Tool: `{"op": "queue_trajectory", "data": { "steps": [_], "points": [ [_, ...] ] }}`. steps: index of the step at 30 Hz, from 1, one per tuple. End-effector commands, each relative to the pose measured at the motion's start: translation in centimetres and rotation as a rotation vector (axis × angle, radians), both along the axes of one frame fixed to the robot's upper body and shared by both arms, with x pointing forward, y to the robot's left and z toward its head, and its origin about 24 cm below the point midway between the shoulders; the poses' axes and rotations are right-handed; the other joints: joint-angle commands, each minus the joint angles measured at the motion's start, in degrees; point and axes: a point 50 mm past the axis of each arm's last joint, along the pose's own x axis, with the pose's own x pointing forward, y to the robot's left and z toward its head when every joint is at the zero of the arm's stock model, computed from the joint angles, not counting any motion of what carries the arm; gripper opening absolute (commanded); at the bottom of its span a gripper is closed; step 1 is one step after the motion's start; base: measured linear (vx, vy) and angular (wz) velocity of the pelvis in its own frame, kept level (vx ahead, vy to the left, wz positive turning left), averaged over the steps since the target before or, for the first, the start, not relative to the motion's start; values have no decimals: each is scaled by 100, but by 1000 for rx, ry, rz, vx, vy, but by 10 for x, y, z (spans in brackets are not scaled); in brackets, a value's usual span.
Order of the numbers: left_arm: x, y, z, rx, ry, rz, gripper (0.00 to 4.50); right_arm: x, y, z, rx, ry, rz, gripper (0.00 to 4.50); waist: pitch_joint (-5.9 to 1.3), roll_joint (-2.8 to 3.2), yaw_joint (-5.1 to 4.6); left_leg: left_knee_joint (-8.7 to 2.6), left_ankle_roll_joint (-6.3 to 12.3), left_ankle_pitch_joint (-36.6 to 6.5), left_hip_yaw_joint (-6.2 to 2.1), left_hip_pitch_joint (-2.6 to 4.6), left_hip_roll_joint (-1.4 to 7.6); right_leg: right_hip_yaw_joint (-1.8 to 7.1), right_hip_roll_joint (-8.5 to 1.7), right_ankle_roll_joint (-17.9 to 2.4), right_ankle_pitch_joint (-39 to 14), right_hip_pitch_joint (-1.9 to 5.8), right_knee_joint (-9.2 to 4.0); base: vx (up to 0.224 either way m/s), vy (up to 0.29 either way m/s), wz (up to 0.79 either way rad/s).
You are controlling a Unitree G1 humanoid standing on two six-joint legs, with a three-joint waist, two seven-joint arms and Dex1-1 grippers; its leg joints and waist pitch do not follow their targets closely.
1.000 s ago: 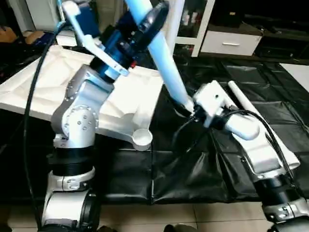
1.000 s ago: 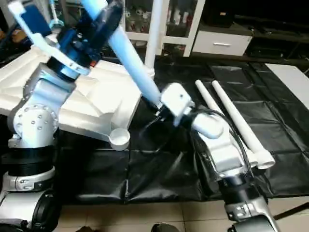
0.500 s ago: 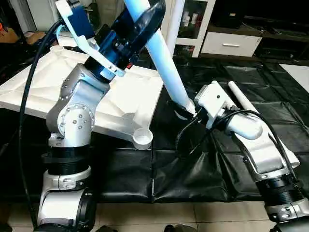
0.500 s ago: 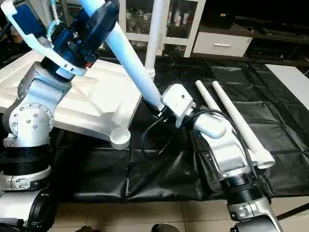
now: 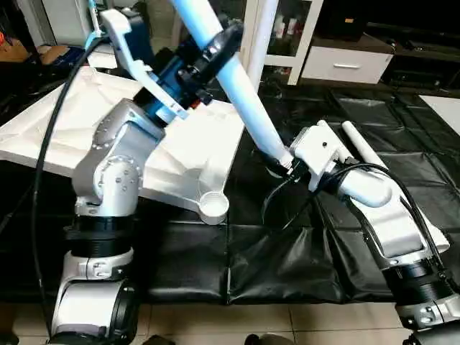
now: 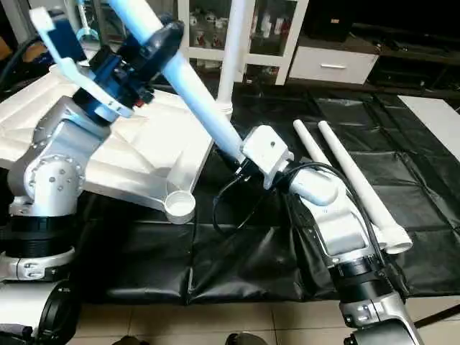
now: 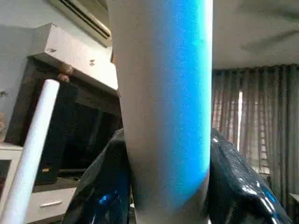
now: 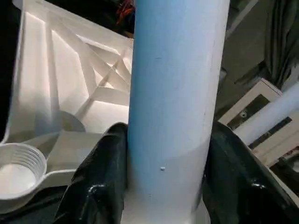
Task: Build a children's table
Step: Pick table leg
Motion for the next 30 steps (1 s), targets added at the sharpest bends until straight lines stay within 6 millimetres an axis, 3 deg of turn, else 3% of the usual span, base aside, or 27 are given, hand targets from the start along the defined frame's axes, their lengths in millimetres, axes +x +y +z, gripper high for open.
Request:
{"op": "queue_trajectory", "data": {
  "steps": [1,4,6,10,12,13,15,18,23,26,30],
  "points": [
    [8,5,-1,34,27,108,176,2,-2,13,-11,-75,-7,193,-482,94,-6,-453,-60,-1963,14,100,51,144,-115,-860,-2073,322,-370,0,0,0],
    [15,4,3,-14,78,214,175,3,-3,13,-29,-98,-24,193,-474,92,-12,-445,-79,-2008,15,106,48,137,-107,-812,-2175,316,-383,0,0,0],
    [17,4,6,-52,102,264,173,3,-3,14,-31,-124,-31,249,-472,76,-10,-443,-58,-2003,15,85,36,130,-111,-762,-2266,332,-397,0,0,0],
    [19,4,10,-113,115,322,171,2,0,16,-119,-237,-57,285,-466,45,-24,-426,-49,-1971,10,65,13,102,-110,-497,-2553,330,-435,0,0,0],
    [20,6,11,-123,117,357,164,1,1,20,-142,-316,-84,305,-469,59,-33,-414,-72,-1953,3,70,14,95,-110,-423,-2710,299,-454,0,0,0],
    [22,9,13,-150,123,417,164,-6,9,29,-111,-434,-74,305,-476,46,-40,-399,-48,-1982,16,89,2,91,-95,-402,-2707,275,-465,0,0,0],
    [24,12,14,-175,139,463,163,-10,14,33,-109,-498,-74,308,-478,56,-47,-409,-7,-2023,12,83,-2,78,-76,-348,-2692,273,-467,0,0,0],
    [26,16,15,-230,160,506,163,-15,20,28,-117,-491,-81,308,-477,80,-46,-417,27,-2090,3,102,9,85,-63,-392,-2525,255,-457,0,0,0],
    [25,14,18,-299,198,490,163,-24,33,4,-172,-460,-85,308,-484,62,-27,-431,34,-2064,4,72,13,100,-79,-522,-2279,280,-428,0,0,0],
    [25,14,20,-309,197,494,163,-24,35,-1,-161,-468,-133,308,-481,61,-38,-439,27,-2051,1,56,13,102,-79,-515,-2237,291,-415,0,0,0],
    [24,13,20,-314,200,490,163,-22,35,0,-147,-471,-179,308,-470,70,-54,-430,10,-2208,0,86,6,92,-70,-412,-2473,262,-449,0,0,0]
  ]
}}
